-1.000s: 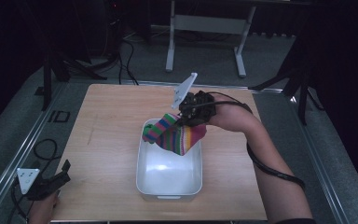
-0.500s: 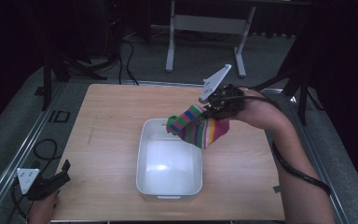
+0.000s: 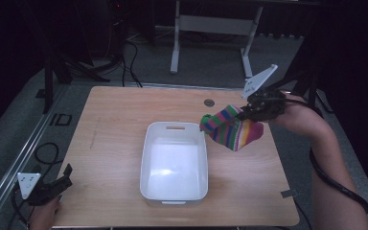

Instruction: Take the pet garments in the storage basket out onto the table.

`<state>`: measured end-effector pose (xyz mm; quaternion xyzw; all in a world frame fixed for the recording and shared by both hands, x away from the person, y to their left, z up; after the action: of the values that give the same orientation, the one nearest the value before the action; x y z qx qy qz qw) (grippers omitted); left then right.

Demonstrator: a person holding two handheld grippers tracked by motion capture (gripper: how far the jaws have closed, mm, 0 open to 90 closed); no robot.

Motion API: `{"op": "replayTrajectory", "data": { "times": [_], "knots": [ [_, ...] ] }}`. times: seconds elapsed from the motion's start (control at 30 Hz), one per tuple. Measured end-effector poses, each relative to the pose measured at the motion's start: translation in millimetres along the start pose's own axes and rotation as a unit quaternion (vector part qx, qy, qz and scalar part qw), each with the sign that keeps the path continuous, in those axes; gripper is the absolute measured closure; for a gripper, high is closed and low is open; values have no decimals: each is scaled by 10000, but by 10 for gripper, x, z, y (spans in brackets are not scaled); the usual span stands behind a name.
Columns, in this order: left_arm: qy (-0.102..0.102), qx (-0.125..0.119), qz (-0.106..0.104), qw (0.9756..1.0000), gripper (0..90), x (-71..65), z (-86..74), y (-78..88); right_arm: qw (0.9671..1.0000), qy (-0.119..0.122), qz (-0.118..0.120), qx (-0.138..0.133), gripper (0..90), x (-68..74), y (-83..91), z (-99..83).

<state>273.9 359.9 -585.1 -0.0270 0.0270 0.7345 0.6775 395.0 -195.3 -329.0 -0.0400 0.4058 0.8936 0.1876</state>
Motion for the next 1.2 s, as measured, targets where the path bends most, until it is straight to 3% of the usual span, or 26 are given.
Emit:
{"op": "replayTrajectory", "data": {
  "times": [0.27, 0.53, 0.9, 0.93, 1.0, 1.2],
  "knots": [
    [0, -1, 1, 10000, 9, 0, 0, 0, 9994, -318, -117, -29, 810, -97, 103, -328],
    [-13, -5, 3, 10000, 9, 1, 0, 1, 9984, -566, -74, -29, 809, -127, -56, -604],
    [-37, -58, -17, 10000, 9, -10, 4, 12, 9960, -884, 80, 134, 808, -98, -702, -1115],
    [-37, -58, -17, 10000, 9, -10, 4, 12, 9960, -884, 80, 134, 808, -98, -702, -1115],
    [-36, -67, -14, 10000, 9, -11, 5, 15, 9942, -1048, 192, 163, 808, -61, -887, -1267],
    [-36, -73, -22, 10000, 9, -12, 6, 17, 9914, -1248, 262, 280, 807, 14, -1141, -1530]
  ]
}}
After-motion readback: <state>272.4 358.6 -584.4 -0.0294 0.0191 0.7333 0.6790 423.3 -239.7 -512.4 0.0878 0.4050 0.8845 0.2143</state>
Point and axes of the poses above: each handheld gripper's, and its own axes: y roughly backward along the jaws, z roughly out of its top, x roughly to its left, the point moved 7 cm from there along -y, roughly forward along the jaws, and after that the axes turned 15 degrees about -x, right-handed, at the moved point
